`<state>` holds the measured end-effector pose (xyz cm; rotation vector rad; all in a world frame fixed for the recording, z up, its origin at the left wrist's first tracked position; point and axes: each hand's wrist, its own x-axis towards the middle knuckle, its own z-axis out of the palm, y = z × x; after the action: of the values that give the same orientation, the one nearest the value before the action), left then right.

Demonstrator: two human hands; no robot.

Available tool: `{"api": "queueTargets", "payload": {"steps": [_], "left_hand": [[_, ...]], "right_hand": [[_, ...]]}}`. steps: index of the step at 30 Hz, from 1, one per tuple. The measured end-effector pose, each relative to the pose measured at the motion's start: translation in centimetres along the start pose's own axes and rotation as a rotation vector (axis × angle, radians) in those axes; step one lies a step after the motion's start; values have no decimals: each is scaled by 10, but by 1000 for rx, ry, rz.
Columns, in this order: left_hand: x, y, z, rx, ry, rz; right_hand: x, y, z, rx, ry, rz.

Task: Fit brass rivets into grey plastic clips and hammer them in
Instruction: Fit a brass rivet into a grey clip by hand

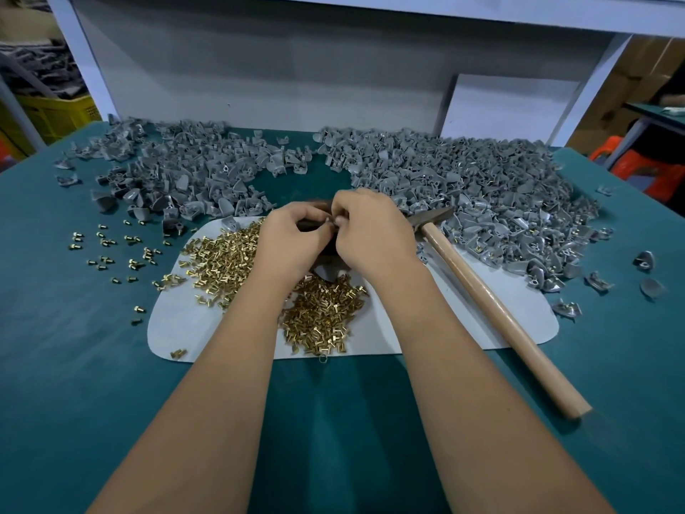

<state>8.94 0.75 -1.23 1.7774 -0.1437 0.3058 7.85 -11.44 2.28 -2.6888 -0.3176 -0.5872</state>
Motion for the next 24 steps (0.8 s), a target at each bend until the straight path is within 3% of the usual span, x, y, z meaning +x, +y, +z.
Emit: {"api": "queueTargets", "payload": {"steps": [6, 12, 19, 24], "left_hand": [[2, -3, 1, 60, 18, 5], [3, -2, 1, 97, 36, -8], [2, -2, 1, 123, 53, 14], [3, -4, 2, 134, 59, 19]], "right_hand": [[-11, 1, 20, 44, 143, 37], [-12, 8, 17, 536, 205, 244], [-6, 8, 17, 407, 148, 159], [-4, 3, 18, 367, 163, 195]]}}
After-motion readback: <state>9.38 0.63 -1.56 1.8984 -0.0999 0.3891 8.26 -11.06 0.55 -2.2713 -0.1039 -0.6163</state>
